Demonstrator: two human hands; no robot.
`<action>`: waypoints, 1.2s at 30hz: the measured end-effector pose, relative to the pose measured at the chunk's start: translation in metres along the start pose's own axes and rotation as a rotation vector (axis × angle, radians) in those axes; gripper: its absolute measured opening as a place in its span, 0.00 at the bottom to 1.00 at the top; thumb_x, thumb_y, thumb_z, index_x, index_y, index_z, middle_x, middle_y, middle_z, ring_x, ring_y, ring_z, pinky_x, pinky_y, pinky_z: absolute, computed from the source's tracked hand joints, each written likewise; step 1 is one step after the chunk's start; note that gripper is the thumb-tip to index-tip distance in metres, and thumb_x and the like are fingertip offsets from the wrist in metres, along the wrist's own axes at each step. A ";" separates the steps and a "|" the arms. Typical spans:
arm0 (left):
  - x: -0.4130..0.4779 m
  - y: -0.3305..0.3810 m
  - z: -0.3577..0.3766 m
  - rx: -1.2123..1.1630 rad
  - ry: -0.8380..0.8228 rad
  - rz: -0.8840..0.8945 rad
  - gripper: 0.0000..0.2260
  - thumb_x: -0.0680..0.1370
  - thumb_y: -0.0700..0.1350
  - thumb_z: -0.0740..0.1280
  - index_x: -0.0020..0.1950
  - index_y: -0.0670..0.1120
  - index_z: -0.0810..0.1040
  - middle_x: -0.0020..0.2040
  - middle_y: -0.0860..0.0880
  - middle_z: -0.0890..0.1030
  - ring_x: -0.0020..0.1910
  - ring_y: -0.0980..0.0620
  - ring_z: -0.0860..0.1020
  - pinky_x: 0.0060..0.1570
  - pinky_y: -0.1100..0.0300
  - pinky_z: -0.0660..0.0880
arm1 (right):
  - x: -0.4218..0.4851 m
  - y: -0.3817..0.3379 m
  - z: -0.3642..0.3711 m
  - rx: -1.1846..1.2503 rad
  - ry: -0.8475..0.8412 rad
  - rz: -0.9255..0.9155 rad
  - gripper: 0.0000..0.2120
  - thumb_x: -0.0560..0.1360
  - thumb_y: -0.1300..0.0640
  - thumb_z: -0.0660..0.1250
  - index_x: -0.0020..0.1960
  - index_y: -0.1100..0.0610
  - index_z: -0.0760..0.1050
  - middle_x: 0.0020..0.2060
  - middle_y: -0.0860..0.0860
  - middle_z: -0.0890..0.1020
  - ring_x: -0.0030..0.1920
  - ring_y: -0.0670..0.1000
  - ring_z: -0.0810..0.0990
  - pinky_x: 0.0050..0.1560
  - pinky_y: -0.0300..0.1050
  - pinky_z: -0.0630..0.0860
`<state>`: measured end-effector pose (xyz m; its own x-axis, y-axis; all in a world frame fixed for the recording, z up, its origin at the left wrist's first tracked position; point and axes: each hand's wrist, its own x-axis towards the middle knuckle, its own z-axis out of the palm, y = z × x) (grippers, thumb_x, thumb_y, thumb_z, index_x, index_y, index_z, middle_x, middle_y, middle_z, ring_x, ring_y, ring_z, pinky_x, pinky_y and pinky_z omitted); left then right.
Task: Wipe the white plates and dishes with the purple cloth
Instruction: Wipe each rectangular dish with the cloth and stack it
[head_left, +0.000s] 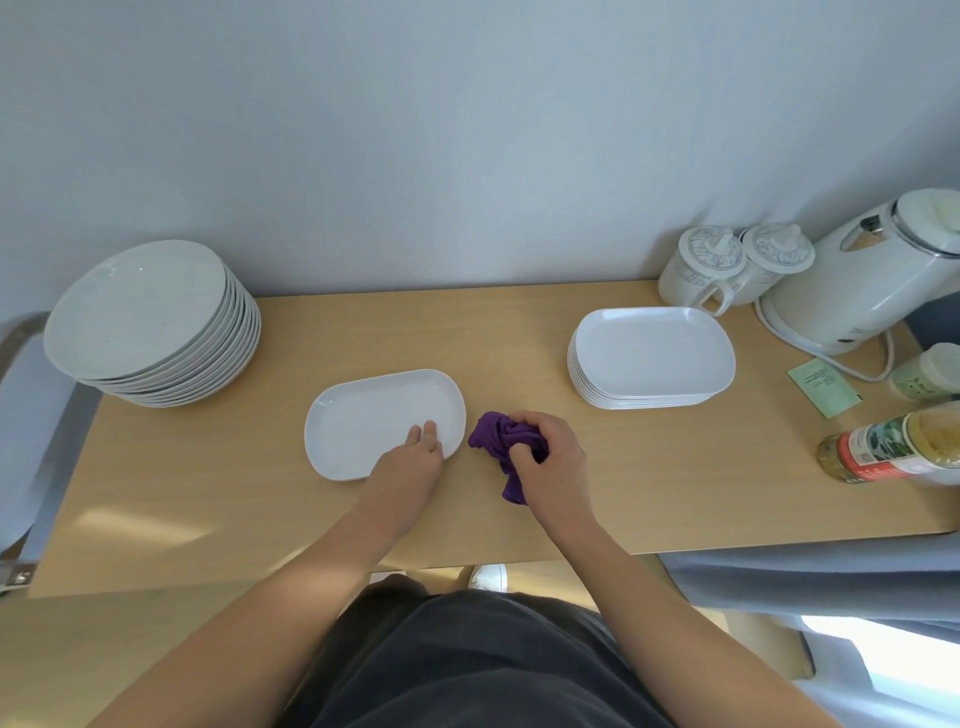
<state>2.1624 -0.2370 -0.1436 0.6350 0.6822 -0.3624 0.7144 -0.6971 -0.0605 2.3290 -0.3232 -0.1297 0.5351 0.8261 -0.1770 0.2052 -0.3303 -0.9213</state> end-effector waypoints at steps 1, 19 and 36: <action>-0.001 0.000 0.002 -0.001 0.023 -0.014 0.23 0.79 0.32 0.60 0.75 0.38 0.65 0.79 0.40 0.56 0.75 0.44 0.65 0.56 0.55 0.76 | 0.000 -0.001 -0.001 -0.001 0.003 0.004 0.19 0.72 0.67 0.64 0.54 0.46 0.79 0.53 0.43 0.79 0.54 0.44 0.78 0.58 0.52 0.78; 0.008 -0.008 0.001 -0.126 0.339 0.023 0.18 0.52 0.29 0.78 0.38 0.41 0.80 0.42 0.47 0.83 0.22 0.47 0.73 0.18 0.62 0.64 | 0.003 -0.003 0.011 -0.043 0.007 -0.022 0.18 0.72 0.67 0.66 0.56 0.48 0.80 0.54 0.44 0.79 0.55 0.39 0.76 0.59 0.39 0.74; -0.007 -0.045 -0.096 -0.895 0.655 -0.203 0.05 0.79 0.38 0.64 0.52 0.43 0.79 0.40 0.49 0.83 0.40 0.48 0.80 0.41 0.54 0.77 | 0.023 -0.081 0.023 0.175 0.104 -0.075 0.20 0.71 0.60 0.62 0.56 0.40 0.78 0.55 0.41 0.81 0.56 0.46 0.80 0.54 0.58 0.81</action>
<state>2.1544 -0.1894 -0.0488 0.3272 0.9327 0.1520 0.6082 -0.3309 0.7215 2.3059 -0.2671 -0.0668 0.6074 0.7906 -0.0775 0.1068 -0.1779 -0.9782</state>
